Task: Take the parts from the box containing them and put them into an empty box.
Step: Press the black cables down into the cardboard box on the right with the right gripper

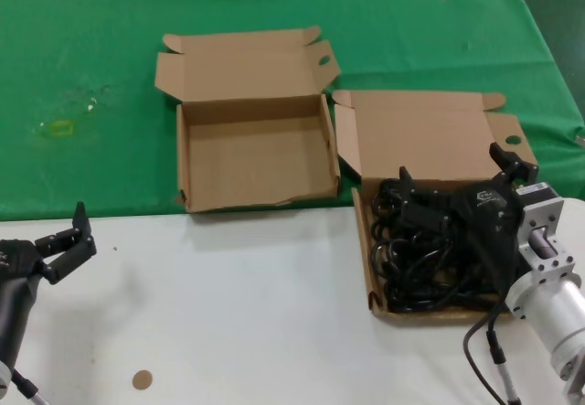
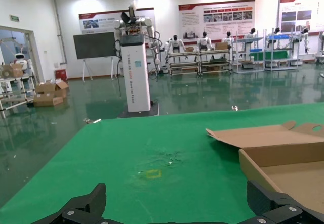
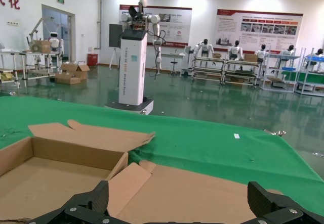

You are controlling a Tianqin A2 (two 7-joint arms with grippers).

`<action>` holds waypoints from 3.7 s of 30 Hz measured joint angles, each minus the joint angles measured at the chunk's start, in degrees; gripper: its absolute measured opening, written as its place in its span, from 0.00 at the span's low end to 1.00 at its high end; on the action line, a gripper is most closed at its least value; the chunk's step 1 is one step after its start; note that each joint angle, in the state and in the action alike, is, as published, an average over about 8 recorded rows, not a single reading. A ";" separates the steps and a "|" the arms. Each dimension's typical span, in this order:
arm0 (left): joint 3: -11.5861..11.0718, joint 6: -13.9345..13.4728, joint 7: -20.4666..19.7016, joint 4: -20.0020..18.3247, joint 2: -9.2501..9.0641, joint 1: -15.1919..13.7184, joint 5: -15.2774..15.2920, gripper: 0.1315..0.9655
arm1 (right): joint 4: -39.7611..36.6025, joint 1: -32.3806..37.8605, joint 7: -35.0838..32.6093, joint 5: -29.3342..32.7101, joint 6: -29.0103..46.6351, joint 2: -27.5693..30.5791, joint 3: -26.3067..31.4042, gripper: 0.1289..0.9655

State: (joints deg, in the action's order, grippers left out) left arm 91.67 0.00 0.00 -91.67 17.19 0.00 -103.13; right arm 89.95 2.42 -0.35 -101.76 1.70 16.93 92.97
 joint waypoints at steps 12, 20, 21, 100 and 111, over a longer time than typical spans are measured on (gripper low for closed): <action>0.00 0.00 0.00 0.00 0.00 0.00 0.00 1.00 | 0.00 0.00 0.00 0.00 0.00 0.00 0.00 1.00; 0.00 0.00 0.00 0.00 0.00 0.00 0.00 1.00 | 0.00 0.00 0.00 0.00 0.00 0.00 0.00 1.00; 0.00 0.00 0.00 0.00 0.00 0.00 0.00 1.00 | 0.00 0.00 0.00 0.00 0.00 0.00 0.00 1.00; 0.00 0.00 -0.01 0.00 0.00 0.00 0.01 0.02 | -11.58 39.16 -4.47 8.31 59.11 38.68 27.62 1.00; 0.00 0.00 -0.01 0.00 0.00 0.00 0.01 0.01 | -20.93 47.00 -12.35 13.94 69.78 32.32 30.08 0.96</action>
State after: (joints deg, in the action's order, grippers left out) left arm 91.68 0.00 -0.01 -91.67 17.19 0.00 -103.12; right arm 69.02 49.42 -12.70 -87.82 71.48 49.24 123.05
